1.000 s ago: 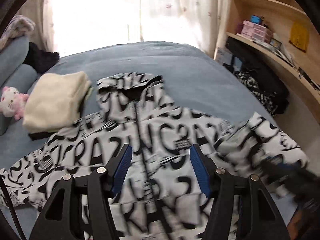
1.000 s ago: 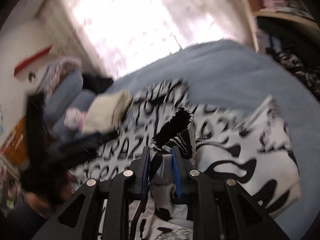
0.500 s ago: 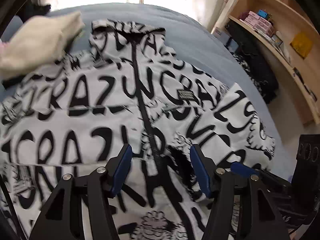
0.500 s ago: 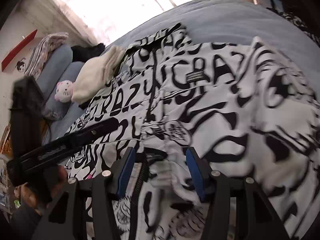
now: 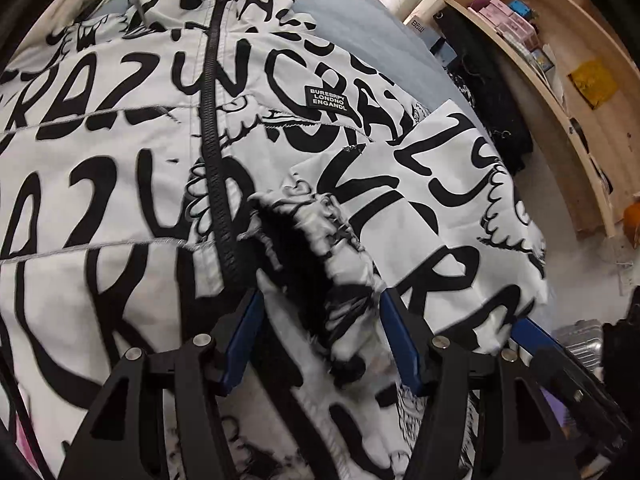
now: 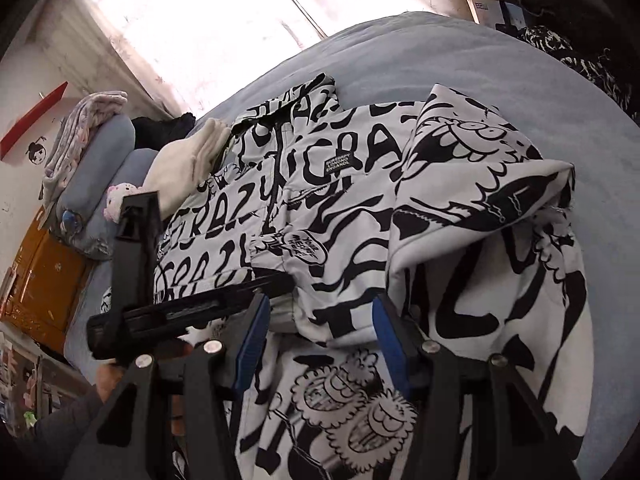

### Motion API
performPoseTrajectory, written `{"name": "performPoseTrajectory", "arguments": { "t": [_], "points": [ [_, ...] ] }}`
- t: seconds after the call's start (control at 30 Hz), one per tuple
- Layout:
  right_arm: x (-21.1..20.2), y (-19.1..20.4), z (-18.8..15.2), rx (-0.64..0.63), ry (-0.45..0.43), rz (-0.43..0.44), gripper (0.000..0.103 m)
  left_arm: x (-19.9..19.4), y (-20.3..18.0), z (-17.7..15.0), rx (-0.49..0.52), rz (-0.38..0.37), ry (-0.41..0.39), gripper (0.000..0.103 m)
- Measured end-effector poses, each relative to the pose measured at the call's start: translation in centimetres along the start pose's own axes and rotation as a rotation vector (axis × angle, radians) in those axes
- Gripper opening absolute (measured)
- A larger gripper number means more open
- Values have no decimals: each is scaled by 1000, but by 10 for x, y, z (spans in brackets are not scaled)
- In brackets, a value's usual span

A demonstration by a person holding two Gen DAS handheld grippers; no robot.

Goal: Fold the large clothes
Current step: 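Carry the sleeve across the jacket body with the right gripper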

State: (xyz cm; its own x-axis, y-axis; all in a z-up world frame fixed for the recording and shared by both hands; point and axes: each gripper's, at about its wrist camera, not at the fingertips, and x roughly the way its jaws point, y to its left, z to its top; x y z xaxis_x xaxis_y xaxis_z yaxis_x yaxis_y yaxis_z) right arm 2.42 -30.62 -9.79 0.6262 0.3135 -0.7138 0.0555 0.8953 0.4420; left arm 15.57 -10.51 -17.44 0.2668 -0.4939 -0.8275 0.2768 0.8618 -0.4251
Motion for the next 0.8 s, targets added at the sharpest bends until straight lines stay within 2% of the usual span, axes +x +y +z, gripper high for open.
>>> {"name": "performPoseTrajectory", "arguments": {
  "t": [0.03,0.1,0.17,0.3,0.43,0.5,0.57,0.63,0.8],
  "points": [
    [-1,-1,-1,-5,0,-2,53,2,-5,1,15,6,-12,58],
    [-1,-3,-1,-13,0,-10,53,5,-11,5,25,7,-23,42],
    [-2,-6,-2,-11,0,-15,53,7,-21,8,56,20,-40,9],
    [-2,-10,-2,-13,3,-36,53,-6,-48,17,172,79,-96,6],
    [-8,-14,3,-53,-8,-108,53,-52,-74,46,262,115,-213,5],
    [-13,-19,6,-63,-17,-137,54,-81,-82,65,277,124,-272,5],
    [-20,-29,13,-76,-40,-195,59,-110,-87,88,282,129,-326,5],
    [-25,-41,18,-80,-59,-258,68,-130,-90,107,276,140,-361,5],
    [-16,-79,29,-91,-28,-366,71,-155,-102,138,276,145,-383,5]
  ]
}}
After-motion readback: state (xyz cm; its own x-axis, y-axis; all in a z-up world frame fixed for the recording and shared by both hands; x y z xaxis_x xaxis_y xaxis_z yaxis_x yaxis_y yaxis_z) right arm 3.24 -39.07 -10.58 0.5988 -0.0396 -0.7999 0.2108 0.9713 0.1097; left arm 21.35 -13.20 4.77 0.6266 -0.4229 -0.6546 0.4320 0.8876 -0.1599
